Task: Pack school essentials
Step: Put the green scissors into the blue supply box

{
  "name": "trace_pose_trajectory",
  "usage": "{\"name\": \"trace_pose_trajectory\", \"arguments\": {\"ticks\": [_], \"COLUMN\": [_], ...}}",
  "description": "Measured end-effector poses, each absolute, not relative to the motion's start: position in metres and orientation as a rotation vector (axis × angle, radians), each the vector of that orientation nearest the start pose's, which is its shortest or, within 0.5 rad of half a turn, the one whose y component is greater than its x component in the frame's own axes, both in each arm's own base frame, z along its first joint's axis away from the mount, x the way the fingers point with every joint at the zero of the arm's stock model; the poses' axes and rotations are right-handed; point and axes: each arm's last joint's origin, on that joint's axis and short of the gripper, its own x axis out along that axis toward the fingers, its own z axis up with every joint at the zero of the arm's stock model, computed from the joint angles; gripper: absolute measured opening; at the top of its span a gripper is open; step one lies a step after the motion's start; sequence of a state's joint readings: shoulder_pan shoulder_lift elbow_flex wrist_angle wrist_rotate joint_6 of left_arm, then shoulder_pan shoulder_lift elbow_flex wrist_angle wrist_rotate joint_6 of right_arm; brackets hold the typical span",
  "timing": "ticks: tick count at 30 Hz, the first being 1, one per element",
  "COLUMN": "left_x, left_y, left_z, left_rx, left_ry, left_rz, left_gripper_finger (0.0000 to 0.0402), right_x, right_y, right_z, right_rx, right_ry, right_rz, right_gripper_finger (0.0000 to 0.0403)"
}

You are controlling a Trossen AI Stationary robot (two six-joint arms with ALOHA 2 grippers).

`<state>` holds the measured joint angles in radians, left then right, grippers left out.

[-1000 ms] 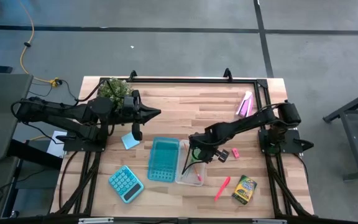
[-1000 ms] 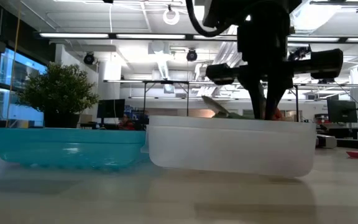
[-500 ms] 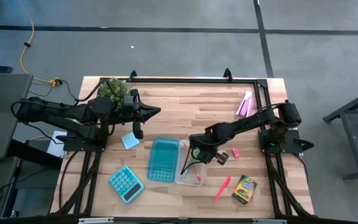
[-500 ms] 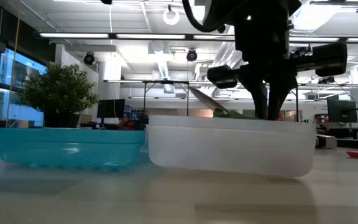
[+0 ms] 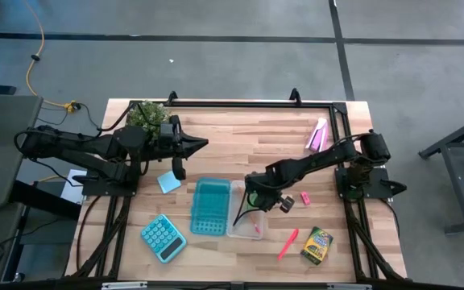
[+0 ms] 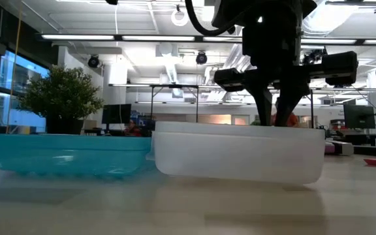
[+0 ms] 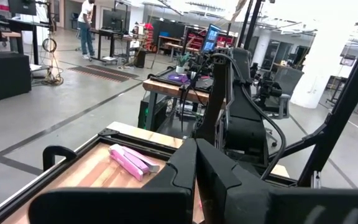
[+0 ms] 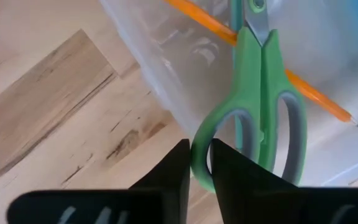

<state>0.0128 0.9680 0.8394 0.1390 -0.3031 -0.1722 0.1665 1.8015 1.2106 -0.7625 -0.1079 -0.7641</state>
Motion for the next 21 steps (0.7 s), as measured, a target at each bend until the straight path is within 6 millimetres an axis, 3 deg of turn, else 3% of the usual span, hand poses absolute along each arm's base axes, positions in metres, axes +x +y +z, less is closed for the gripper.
{"name": "trace_pose_trajectory", "arguments": {"ticks": [21], "left_x": [0.2162], "left_y": [0.0114], "left_z": [0.35], "left_rx": [-0.172], "left_ry": [-0.037], "left_rz": [0.314], "left_gripper_finger": [0.0], "right_x": [0.3383], "right_y": [0.0577], "right_z": [0.1813], "right_rx": [-0.654], "right_ry": [1.187], "right_rz": [0.629], "right_gripper_finger": [0.006]}}
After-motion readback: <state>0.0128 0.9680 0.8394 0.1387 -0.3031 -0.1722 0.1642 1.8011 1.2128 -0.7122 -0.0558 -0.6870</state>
